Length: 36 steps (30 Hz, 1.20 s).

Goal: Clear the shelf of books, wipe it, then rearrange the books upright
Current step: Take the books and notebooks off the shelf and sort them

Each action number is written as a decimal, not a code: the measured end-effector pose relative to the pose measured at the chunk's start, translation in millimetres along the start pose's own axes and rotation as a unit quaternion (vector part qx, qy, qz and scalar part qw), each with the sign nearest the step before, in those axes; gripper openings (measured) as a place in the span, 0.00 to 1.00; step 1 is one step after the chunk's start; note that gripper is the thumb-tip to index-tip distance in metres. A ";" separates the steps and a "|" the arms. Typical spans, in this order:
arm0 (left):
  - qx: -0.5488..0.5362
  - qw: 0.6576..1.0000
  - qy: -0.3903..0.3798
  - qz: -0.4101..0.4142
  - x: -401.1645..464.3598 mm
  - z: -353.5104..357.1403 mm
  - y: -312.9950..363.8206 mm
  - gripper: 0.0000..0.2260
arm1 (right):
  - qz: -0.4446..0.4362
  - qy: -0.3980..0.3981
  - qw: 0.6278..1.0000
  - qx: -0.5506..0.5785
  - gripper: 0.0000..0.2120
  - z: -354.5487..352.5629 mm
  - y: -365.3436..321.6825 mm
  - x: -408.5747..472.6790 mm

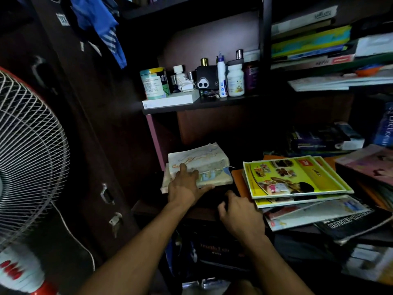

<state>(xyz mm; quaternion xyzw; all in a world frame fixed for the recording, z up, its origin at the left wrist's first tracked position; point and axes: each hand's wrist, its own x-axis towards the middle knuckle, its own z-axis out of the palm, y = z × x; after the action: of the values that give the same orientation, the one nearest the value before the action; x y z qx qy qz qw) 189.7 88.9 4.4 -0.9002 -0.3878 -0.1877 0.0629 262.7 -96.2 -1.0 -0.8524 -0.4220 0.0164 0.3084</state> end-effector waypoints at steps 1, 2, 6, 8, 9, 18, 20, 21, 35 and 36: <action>0.006 1.000 0.018 0.009 -8.0 -2.0 1.7 0.34 | 0.001 0.001 1.000 -0.001 0.11 0.7 0.5 0.3; 0.014 0.999 0.027 0.014 -15.4 -4.4 3.9 0.34 | 0.002 0.003 1.000 -0.003 0.11 1.1 0.7 0.2; 0.043 0.997 0.059 0.016 -39.0 -15.1 8.8 0.36 | -0.003 0.010 1.000 -0.016 0.13 0.8 0.4 -1.5; 0.074 0.989 0.123 0.040 -44.9 -15.6 7.0 0.37 | -0.004 0.012 1.000 -0.020 0.14 0.1 -0.3 -1.7; 0.072 0.985 0.149 0.047 -46.4 -12.9 5.0 0.38 | -0.003 0.012 1.000 -0.022 0.14 -0.1 -0.7 -2.0; 0.008 1.000 -0.015 -0.009 -47.2 -19.6 2.7 0.47 | -0.014 0.028 0.999 -0.041 0.14 5.7 2.0 -1.9; 0.038 0.999 0.024 0.008 -58.2 -25.5 0.3 0.42 | -0.030 0.035 0.997 -0.062 0.14 9.0 3.3 -4.3; 0.044 0.998 0.048 0.020 -65.4 -26.5 -1.5 0.39 | -0.037 0.038 0.996 -0.070 0.14 10.3 3.9 -5.3; 0.043 0.999 0.001 0.006 -77.0 -55.5 17.5 0.34 | -0.059 -0.109 0.992 -0.020 0.25 -37.1 0.9 -51.6; 0.048 0.999 -0.006 0.009 -73.9 -60.4 28.8 0.36 | -0.046 -0.089 0.994 0.041 0.22 -46.5 8.8 -61.1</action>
<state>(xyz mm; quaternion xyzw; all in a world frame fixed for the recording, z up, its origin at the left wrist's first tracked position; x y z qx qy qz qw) 146.6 3.5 32.4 -0.9005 -0.3891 -0.1631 0.1056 243.1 -168.6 17.7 -0.8138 -0.4855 0.0958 0.3047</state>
